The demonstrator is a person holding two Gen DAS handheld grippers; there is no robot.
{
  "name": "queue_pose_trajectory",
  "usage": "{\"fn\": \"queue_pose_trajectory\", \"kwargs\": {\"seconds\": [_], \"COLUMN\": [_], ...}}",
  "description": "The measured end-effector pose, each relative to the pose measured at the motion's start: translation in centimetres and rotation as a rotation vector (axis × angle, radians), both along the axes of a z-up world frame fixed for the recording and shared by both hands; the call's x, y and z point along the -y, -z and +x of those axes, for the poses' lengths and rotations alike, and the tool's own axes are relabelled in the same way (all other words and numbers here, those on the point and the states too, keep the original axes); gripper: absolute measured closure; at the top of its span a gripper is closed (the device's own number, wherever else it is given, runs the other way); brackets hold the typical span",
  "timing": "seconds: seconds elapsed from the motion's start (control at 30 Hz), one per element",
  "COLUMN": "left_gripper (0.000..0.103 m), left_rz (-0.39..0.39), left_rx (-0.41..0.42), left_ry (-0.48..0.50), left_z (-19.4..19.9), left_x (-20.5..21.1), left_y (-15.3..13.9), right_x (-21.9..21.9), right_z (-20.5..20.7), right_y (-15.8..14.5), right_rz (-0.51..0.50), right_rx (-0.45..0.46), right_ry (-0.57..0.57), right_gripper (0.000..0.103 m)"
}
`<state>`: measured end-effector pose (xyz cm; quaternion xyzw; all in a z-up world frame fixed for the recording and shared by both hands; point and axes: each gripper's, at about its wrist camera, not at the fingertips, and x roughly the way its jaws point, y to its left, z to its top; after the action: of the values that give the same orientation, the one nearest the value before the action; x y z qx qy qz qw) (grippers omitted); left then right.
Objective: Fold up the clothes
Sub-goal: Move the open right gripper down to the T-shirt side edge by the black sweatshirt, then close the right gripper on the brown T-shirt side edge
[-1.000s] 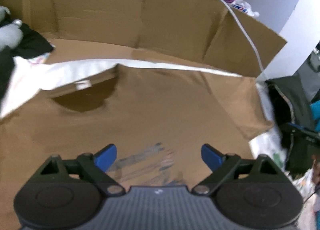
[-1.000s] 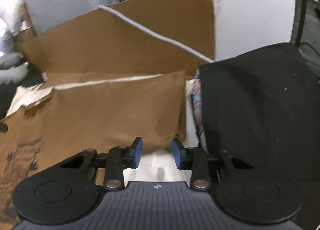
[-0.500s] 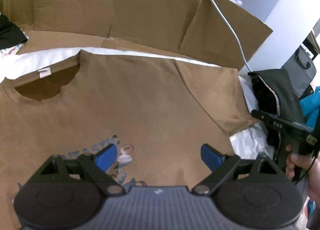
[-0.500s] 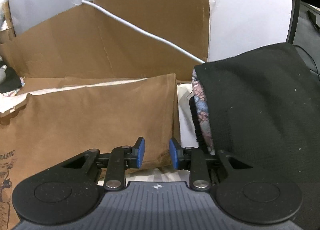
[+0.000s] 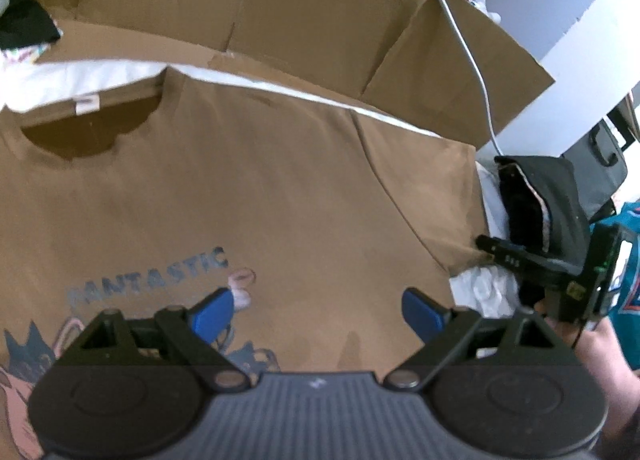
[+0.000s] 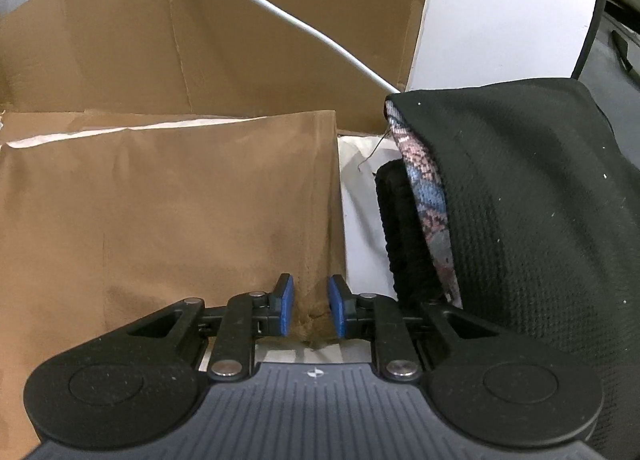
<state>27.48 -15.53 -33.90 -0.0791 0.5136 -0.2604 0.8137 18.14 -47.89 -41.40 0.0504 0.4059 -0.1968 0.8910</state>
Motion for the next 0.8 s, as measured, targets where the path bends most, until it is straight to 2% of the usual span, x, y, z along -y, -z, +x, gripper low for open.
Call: {"fn": "queue_pose_trajectory", "kwargs": {"seconds": [0.3,0.4,0.43,0.53,0.63,0.8], "left_gripper": [0.01,0.01,0.01,0.01,0.01,0.01], "left_rz": [-0.001,0.003,0.004,0.007,0.008,0.012], "left_rx": [-0.017,-0.021,-0.022,-0.02,-0.02,-0.016], "left_ry": [0.01,0.006,0.005,0.009,0.012,0.023], "left_z": [-0.01,-0.06,-0.07,-0.07,-0.02,0.1], "left_x": [0.22,0.2,0.22,0.31,0.44,0.64], "left_y": [0.24,0.12,0.08,0.1,0.14,0.19], "right_x": [0.31,0.35,0.39,0.26,0.36,-0.17], "right_z": [0.08,-0.14,-0.17,-0.31,-0.36,-0.6], "right_y": [0.54,0.63,0.67,0.47,0.19,-0.02], "right_rz": [0.019,0.026,0.028,0.017,0.02,-0.029], "right_rx": [-0.017,-0.003,0.001,0.003,0.01,-0.002], "right_ry": [0.008,0.004,0.001,0.012,0.044,0.042], "right_gripper": [0.075,0.078,0.085,0.097,0.1,0.101]}}
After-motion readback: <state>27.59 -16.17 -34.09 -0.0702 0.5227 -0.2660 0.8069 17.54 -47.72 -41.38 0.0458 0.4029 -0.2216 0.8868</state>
